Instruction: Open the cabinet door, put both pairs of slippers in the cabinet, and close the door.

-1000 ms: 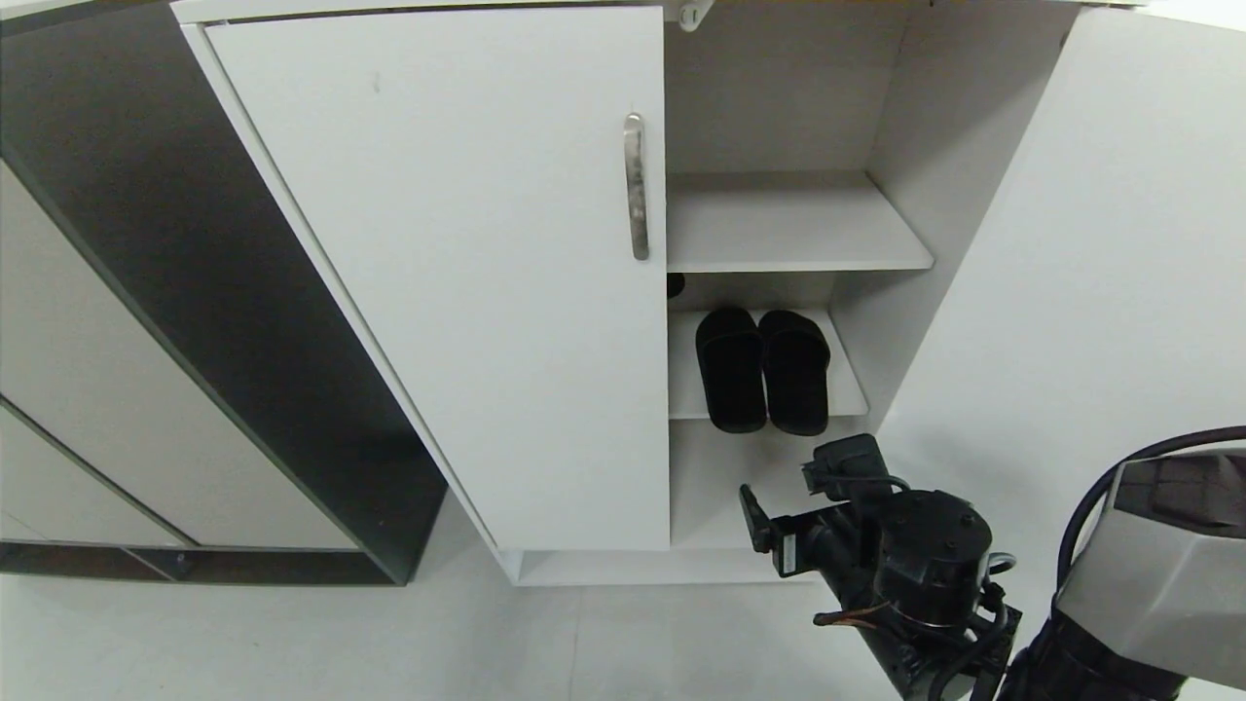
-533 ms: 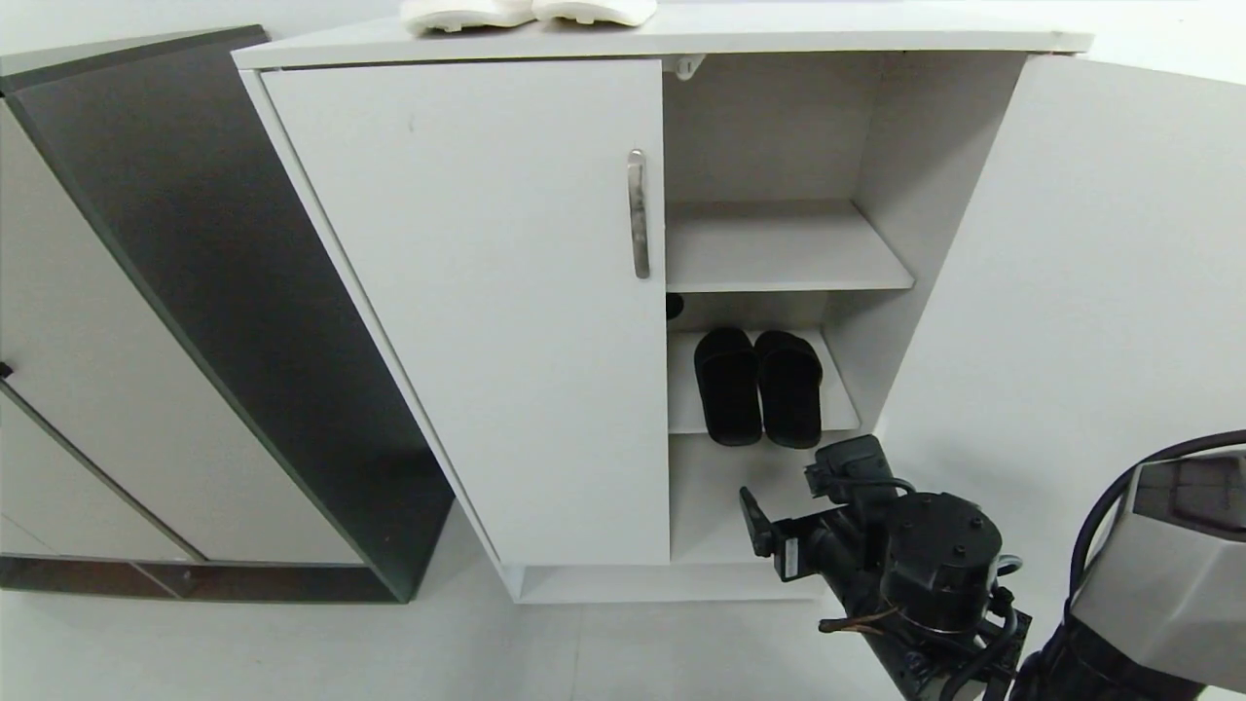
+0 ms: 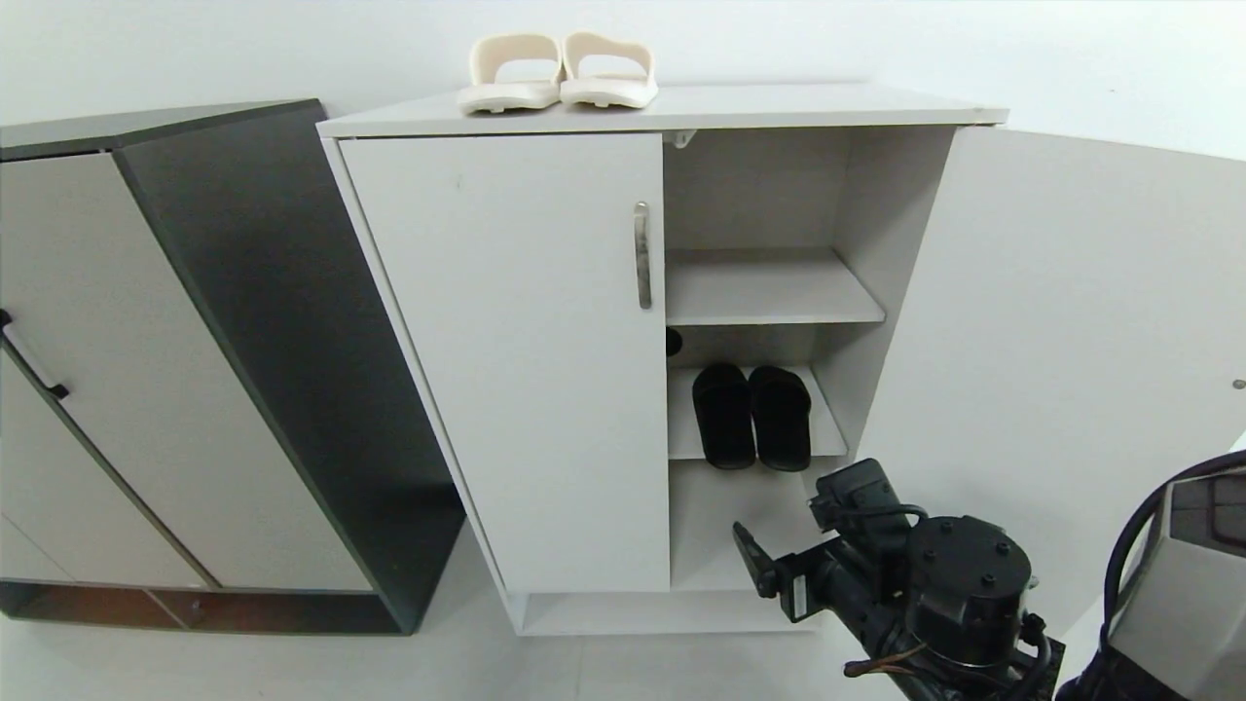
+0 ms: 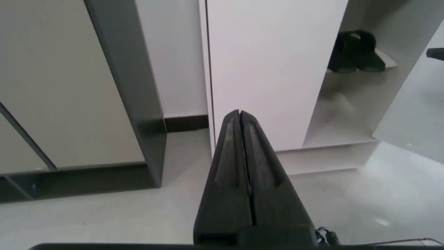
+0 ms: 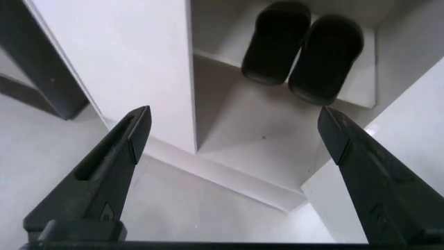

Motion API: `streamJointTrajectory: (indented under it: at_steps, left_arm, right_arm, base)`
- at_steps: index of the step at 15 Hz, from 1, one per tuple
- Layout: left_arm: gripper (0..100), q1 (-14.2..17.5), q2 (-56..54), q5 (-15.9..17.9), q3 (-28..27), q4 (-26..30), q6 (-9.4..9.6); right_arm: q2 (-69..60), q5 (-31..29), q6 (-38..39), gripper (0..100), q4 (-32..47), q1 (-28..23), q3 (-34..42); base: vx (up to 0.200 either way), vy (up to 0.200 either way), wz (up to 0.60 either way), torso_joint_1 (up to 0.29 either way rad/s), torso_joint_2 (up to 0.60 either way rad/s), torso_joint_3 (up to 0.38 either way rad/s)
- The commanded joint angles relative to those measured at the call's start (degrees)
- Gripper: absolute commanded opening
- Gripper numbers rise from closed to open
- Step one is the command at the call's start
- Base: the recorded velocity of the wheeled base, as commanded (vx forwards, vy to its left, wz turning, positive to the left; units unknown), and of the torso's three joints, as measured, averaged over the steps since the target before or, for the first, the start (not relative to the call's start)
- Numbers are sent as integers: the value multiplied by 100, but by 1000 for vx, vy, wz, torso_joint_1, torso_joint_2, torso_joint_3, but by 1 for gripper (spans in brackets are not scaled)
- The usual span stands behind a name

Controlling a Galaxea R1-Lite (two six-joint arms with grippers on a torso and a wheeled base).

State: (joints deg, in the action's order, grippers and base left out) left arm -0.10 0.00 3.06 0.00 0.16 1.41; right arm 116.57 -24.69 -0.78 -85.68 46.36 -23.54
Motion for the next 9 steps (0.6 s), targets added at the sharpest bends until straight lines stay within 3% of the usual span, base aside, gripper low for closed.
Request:
streamJointTrajectory:
  at_steps: [1, 8, 9]
  left_arm:
    - [0, 1, 9, -7, 0, -7, -1]
    - [0, 1, 9, -7, 0, -7, -1]
    - [0, 1, 9, -7, 0, -7, -1]
  right_arm:
    - [-81, 69, -1, 100, 7, 13, 148]
    - [-178, 245, -1, 100, -11, 5, 350]
    - [-178, 245, -1, 100, -11, 5, 350]
  base:
    - [0, 0, 0, -2, 2, 198]
    - [0, 0, 0, 0, -1, 34]
    - [0, 200, 0, 2, 2, 2]
